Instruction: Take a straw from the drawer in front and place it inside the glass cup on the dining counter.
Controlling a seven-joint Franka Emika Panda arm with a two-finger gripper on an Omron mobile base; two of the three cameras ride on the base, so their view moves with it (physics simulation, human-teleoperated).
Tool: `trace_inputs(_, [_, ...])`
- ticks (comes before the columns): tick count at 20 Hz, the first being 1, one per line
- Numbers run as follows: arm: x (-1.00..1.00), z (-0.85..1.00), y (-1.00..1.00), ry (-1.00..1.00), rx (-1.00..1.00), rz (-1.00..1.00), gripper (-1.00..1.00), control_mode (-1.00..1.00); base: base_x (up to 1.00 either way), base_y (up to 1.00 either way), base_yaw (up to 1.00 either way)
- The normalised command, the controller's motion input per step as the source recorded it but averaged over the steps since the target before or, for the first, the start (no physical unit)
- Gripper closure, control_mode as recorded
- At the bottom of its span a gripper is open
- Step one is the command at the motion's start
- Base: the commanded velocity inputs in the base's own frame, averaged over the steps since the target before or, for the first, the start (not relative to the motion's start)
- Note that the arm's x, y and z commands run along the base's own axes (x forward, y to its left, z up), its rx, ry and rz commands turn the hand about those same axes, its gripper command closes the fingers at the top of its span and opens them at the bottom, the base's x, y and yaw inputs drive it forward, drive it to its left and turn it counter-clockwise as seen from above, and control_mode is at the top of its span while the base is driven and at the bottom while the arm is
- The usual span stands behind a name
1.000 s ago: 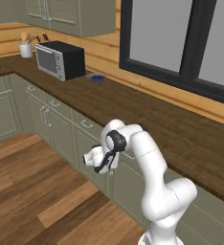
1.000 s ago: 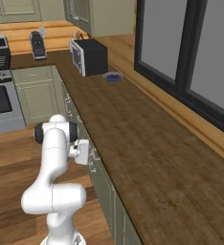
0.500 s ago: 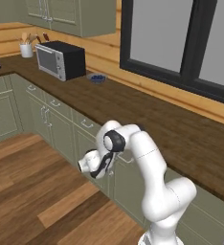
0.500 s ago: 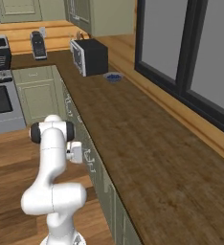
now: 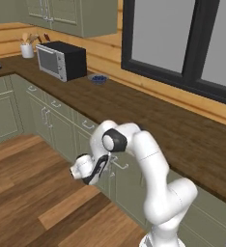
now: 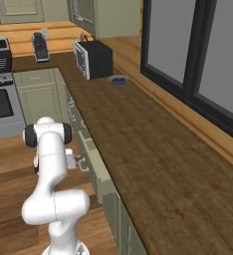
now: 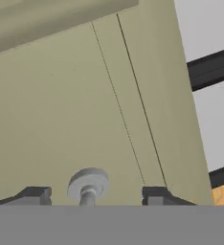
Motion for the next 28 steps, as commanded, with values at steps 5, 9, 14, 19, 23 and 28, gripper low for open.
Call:
trace_inputs(5, [-0.8, 0.39, 0.55, 0.01, 0.08, 0.0, -1.0, -1.0, 0.0, 0.0, 0.0])
trace_inputs(9, [-0.85, 0.35, 0.61, 0.08, 0.15, 0.0, -1.0, -1.0, 0.0, 0.0, 0.0])
trace_inputs(14, [-0.61, 0.85, 0.1, 0.02, 0.25, 0.0, -1.0, -1.0, 0.0, 0.0, 0.0])
trace_inputs(19, [-0.29, 0.73, -0.64, 0.04, 0.32, 0.0, -1.0, -1.0, 0.0, 0.0, 0.0])
trace_inputs(23, [0.0, 0.39, -0.79, 0.07, 0.37, 0.0, -1.0, -1.0, 0.0, 0.0, 0.0])
trace_inputs(28, [0.0, 0.57, -0.35, -0.02, 0.32, 0.04, -1.0, -1.0, 0.0, 0.0, 0.0])
